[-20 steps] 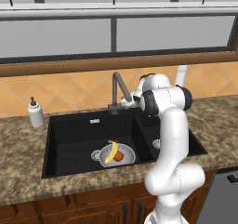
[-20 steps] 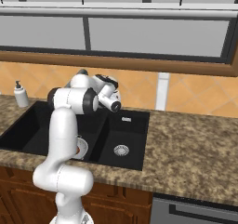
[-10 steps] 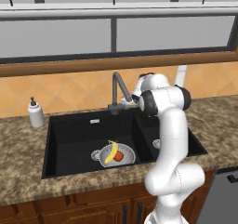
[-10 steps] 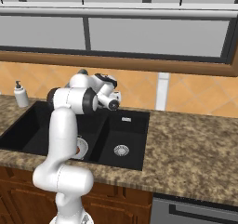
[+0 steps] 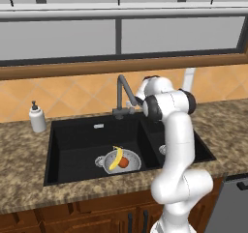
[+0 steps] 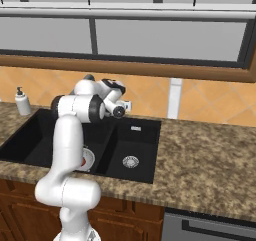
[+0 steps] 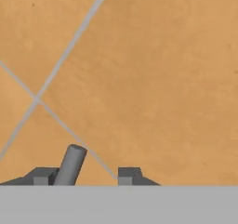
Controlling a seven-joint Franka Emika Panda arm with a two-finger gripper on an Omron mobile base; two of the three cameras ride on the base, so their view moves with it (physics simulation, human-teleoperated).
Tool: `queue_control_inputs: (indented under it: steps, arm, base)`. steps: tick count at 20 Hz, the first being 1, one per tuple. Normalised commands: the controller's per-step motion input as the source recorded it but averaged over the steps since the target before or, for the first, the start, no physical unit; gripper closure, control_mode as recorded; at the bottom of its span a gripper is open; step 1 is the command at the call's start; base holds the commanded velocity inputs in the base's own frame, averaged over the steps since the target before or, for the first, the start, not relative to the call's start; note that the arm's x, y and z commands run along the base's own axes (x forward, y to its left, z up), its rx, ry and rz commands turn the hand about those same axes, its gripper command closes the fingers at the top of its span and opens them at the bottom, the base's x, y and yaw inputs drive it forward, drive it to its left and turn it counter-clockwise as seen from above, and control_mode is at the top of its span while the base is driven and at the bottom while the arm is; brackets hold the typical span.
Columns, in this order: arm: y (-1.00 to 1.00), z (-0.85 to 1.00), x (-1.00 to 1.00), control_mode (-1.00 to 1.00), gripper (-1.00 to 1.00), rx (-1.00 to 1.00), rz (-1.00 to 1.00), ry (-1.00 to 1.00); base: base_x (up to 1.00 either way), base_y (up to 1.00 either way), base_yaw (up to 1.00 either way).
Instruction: Put the colander in the sink, put the banana, orange in the colander, and turn on the sink faucet and pour water over the colander.
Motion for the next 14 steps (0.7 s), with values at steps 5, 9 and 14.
queue_control_inputs:
  steps: [5,9,14]
  arm:
    - [-1.0,-0.22,0.13,-1.0,1.0,0.05,-0.11,0.08]
    - [-0.99,-0.2,0.08,-1.0,1.0,0.03,-0.11,0.07]
    - [-0.95,-0.26,0.04,-1.0,1.0,0.01,-0.11,0.07]
  base:
    - [0.0,0.0,0.0]
    - [0.0,0.0,0.0]
    - [0.0,0.0,0.0]
